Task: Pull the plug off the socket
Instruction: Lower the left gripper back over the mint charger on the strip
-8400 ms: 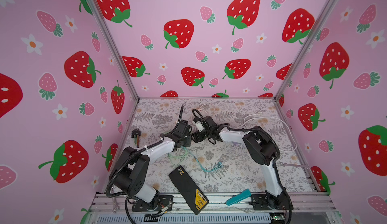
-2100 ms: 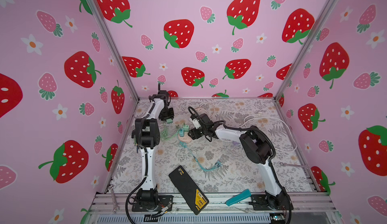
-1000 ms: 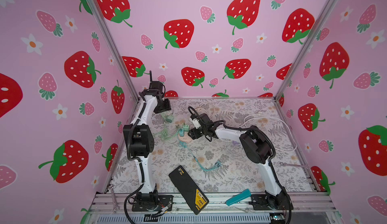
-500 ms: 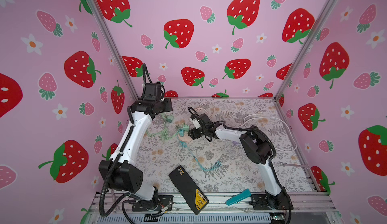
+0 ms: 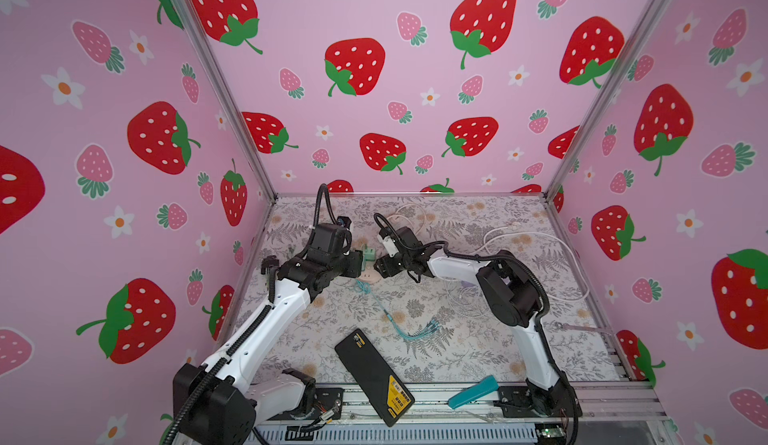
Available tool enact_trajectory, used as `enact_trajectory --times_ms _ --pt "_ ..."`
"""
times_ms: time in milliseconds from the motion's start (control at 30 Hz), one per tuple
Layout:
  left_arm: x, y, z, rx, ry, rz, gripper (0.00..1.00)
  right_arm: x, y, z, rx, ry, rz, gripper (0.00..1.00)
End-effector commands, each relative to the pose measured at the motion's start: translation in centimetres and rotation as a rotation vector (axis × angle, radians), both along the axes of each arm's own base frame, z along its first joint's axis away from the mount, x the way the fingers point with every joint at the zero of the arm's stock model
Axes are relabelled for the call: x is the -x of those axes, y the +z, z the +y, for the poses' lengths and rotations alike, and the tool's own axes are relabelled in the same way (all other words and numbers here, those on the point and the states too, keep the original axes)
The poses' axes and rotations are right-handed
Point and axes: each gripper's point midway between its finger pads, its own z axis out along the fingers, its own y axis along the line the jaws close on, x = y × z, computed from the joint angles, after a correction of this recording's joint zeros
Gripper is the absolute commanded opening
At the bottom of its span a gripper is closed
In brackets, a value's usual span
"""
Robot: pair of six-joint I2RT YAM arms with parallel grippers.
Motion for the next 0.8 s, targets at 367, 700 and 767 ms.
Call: enact_trajectory --times_ms 367,700,767 --pt "-0.9 -6.3 -0.4 0.009 0.039 0.048 0.52 2.3 -9.0 -6.3 0.318 -0.057 0.121 0.75" --pt "-2.2 -8.9 -1.1 0.003 0.046 0.127 0.52 2.4 -9.5 -6.1 0.326 -0.050 0.135 0.75" --pt "-2.4 -9.4 -1.1 0.001 0.050 0.138 0.52 2.4 -9.5 -6.1 0.326 -0.051 0.134 0.75"
